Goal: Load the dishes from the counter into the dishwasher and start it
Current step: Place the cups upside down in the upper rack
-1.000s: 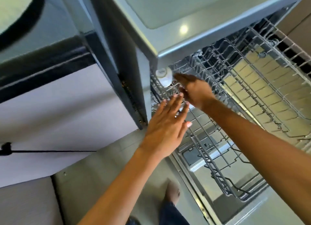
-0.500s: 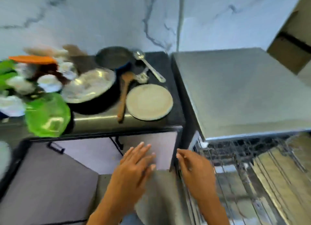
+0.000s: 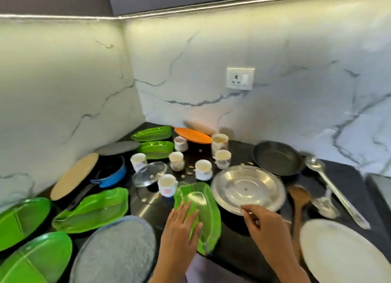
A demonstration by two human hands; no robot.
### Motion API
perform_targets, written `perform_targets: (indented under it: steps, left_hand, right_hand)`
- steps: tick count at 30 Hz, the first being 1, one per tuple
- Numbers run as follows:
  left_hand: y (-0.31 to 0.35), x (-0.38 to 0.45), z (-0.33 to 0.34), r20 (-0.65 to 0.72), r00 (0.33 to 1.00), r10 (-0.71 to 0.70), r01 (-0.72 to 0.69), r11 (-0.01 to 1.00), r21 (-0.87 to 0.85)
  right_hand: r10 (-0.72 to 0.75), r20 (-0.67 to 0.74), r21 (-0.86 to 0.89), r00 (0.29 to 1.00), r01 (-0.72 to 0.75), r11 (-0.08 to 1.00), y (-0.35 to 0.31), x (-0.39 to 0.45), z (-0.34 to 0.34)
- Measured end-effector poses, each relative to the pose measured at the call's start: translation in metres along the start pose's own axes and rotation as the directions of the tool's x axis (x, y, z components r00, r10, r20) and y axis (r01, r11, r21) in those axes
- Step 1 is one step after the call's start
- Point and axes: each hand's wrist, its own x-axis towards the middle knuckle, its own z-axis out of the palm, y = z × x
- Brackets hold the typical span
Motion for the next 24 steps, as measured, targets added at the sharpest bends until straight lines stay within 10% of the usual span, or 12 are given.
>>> perform_targets:
  steps: [8,13,24]
  left_hand:
    - [-0.151,0.115,0.024,0.436,0.900,0.012,-0.156,0.942,0.297]
    - [-0.180,0.146,0.039,0.614,0.776,0.145,-0.314,0.933,0.177]
    - [-0.205,0.161,0.042,0.485,0.822,0.298,-0.265,0.955,-0.137]
  right_hand:
    - [-0.042,0.099,0.007,0.994,0.041,0.999,-0.024,0.073,0.091]
    - [-0.025,0.203,0.004,0.979,0.024,1.000,-0.022,0.087,0.112]
    - [0.025,0.283,-0.005,0.959,-0.025,1.000,-0.013,0.096,0.114]
